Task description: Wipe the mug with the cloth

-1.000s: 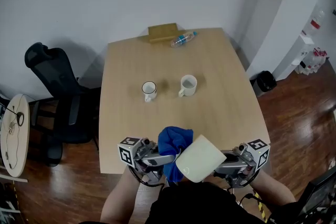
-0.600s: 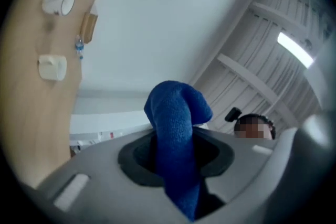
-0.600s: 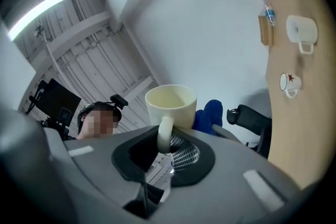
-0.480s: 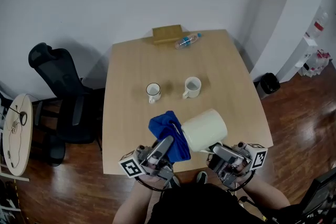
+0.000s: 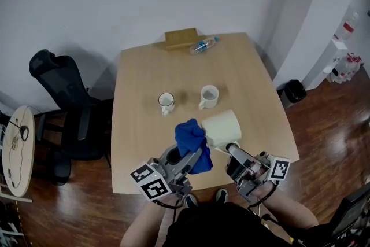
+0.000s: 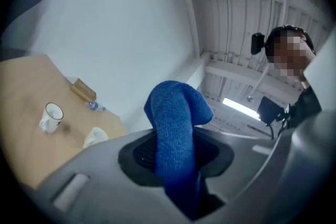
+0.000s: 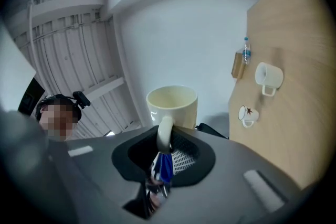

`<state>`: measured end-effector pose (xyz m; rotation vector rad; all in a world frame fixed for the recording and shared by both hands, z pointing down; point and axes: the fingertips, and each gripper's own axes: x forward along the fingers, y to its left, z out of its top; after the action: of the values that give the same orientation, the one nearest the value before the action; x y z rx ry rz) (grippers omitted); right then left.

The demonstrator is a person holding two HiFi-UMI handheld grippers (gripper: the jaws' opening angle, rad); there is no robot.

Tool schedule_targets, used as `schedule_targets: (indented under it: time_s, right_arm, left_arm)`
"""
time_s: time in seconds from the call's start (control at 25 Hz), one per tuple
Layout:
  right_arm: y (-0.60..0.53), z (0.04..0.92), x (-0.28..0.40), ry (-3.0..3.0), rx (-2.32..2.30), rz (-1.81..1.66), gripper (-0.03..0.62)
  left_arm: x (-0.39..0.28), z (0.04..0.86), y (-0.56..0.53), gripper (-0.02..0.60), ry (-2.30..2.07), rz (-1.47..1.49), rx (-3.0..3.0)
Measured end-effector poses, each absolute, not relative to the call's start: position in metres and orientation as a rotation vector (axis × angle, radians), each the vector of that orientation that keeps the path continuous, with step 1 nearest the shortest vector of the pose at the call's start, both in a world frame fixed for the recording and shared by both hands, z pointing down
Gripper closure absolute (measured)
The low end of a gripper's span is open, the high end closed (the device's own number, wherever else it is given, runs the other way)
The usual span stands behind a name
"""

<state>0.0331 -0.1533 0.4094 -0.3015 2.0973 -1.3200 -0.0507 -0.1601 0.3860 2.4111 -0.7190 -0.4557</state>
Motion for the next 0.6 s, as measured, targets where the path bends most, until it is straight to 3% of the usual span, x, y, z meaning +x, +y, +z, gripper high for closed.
schedule_targets:
  time_s: [0.28,0.6]
  right_arm:
    - [-0.124,0.407,0.036,2.285,-0.251,-1.218,0.548]
    - [-0.144,0.42,0.044,2.146,-0.308,-1.285,0.546]
  left_arm:
    - [-0.067,0.396,-0.173,0.453,-0.76,-0.618,2.238]
    - [-0.037,0.398,-0.145,0.454,-0.632,-0.535,2.287]
